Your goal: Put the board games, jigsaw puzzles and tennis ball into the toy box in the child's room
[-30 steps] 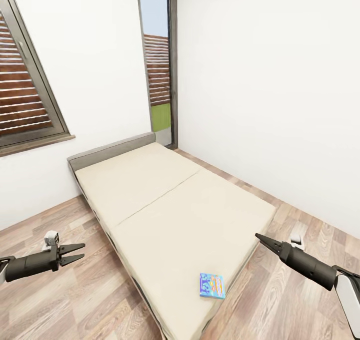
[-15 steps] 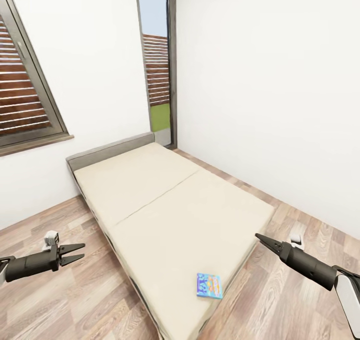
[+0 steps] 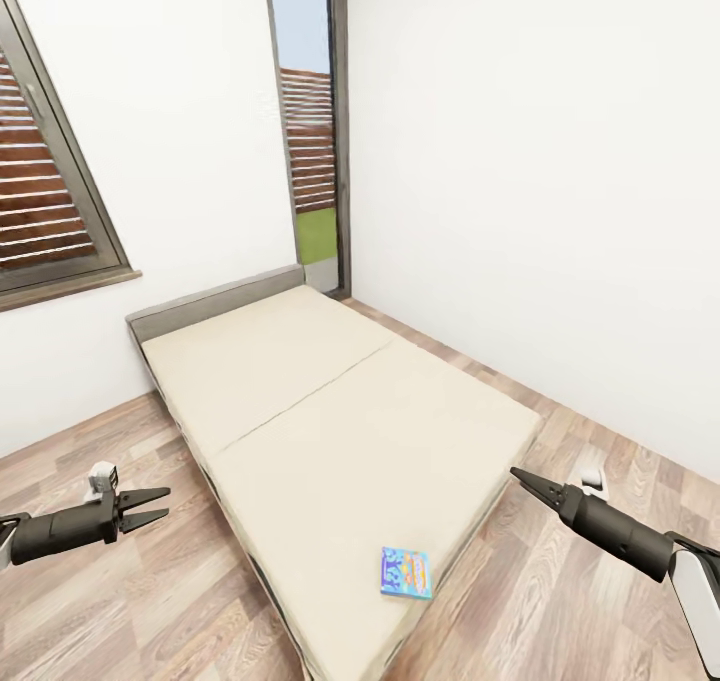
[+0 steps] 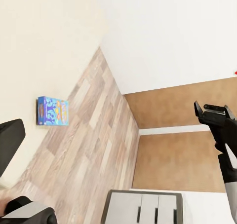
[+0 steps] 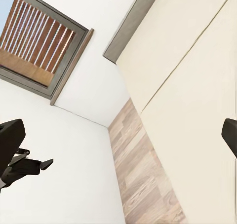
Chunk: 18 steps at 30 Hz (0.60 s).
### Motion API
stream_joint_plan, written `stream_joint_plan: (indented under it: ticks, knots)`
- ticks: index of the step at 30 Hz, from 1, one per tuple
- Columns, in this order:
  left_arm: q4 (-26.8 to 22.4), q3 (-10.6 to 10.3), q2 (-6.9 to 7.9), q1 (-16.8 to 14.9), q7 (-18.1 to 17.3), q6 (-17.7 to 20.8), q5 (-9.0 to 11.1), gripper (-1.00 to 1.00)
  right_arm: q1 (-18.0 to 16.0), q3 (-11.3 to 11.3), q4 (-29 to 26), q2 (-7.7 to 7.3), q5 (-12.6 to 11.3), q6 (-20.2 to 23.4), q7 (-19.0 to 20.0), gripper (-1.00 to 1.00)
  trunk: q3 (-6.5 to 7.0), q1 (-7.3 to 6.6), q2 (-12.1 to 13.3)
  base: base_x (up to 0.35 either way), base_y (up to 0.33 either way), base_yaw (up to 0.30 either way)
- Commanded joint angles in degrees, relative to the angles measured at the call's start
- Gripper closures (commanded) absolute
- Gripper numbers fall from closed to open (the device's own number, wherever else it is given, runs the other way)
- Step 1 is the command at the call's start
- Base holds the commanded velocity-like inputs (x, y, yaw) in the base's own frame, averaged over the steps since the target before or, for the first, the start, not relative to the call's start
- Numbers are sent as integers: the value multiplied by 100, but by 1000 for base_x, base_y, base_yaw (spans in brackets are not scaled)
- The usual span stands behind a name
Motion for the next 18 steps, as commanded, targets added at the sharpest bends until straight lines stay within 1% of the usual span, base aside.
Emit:
stream_joint_plan:
  ticks: [1, 6, 18]
  knots:
    - [-1, 6, 0, -5, -27, 61, -13, -100, -5, -4, 1, 0, -5, 26, 14, -100, -12, 3, -12, 0, -185, 0]
    - [-1, 6, 0, -5, -27, 61, -9, -100, -5, -4, 1, 0, -5, 26, 14, -100, -12, 3, -12, 0, -241, 0]
    - [-1, 6, 0, -5, -27, 61, -8, -100, -5, -4, 1, 0, -5, 26, 15, -100, -12, 3, -12, 0, -292, 0]
